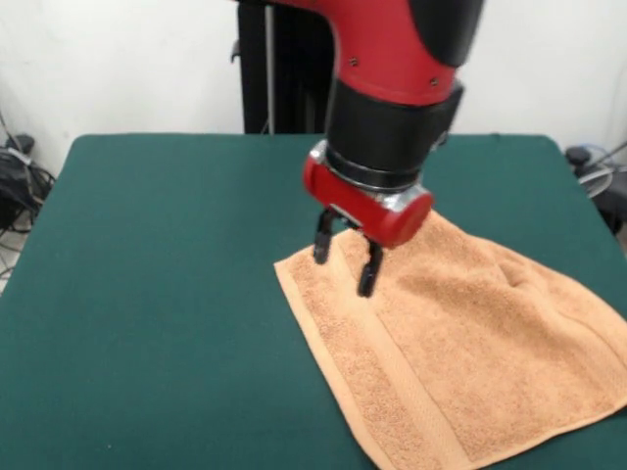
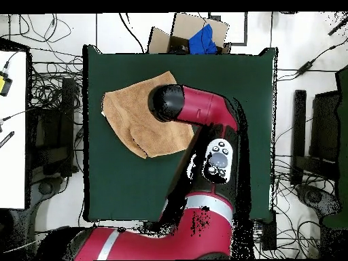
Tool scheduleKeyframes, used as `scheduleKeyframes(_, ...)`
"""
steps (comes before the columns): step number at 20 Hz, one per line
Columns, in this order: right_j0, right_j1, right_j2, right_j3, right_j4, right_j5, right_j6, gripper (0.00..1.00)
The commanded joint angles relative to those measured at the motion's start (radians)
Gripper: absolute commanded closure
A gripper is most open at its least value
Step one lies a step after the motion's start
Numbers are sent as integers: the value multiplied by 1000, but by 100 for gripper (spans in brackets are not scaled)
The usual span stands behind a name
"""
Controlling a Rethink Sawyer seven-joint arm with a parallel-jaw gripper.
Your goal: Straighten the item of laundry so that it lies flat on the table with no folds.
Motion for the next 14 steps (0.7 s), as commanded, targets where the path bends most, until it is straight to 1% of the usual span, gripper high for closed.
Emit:
scheduleKeyframes(1,44,84,32,-6,62,17,247,0)
scheduleKeyframes(6,68,170,25,-53,92,-33,269,0)
scheduleKeyframes(14,98,247,6,-117,142,-57,293,0)
